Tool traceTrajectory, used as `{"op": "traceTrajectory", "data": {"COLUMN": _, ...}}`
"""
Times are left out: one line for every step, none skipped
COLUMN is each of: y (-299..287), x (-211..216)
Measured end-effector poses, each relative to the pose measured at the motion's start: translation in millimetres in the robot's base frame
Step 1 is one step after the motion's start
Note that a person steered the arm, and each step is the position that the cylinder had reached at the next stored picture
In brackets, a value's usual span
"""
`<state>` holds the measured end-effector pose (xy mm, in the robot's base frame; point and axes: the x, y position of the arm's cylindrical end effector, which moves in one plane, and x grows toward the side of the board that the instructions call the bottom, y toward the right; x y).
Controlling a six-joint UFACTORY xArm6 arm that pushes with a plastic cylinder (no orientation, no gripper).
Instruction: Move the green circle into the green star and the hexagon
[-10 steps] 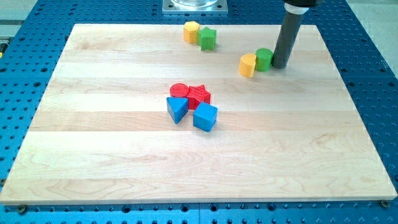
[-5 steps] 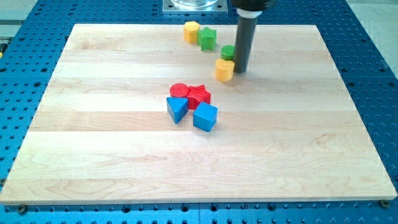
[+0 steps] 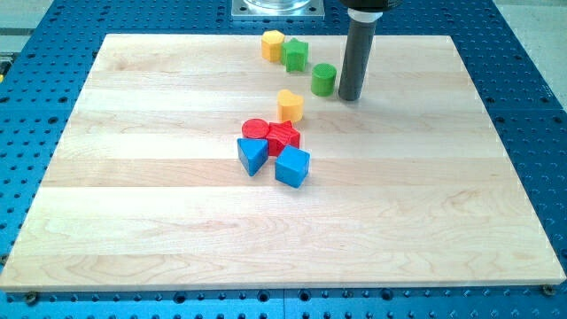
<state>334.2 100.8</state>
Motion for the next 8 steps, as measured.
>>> {"op": "traceTrajectory", "data": {"y": -36, "x": -19}}
{"op": "traceTrajectory", "data": {"y": -73, "x": -19}}
{"op": "traceTrajectory", "data": {"y": -98, "x": -19}}
{"op": "traceTrajectory", "data": {"y": -104, "x": -19}}
{"op": "traceTrajectory", "data": {"y": -105, "x": -19}}
{"op": "traceTrajectory", "data": {"y": -119, "x": -41}}
{"op": "traceTrajectory", "data": {"y": -147, "x": -46}}
{"op": "traceTrajectory", "data": {"y": -172, "x": -24}}
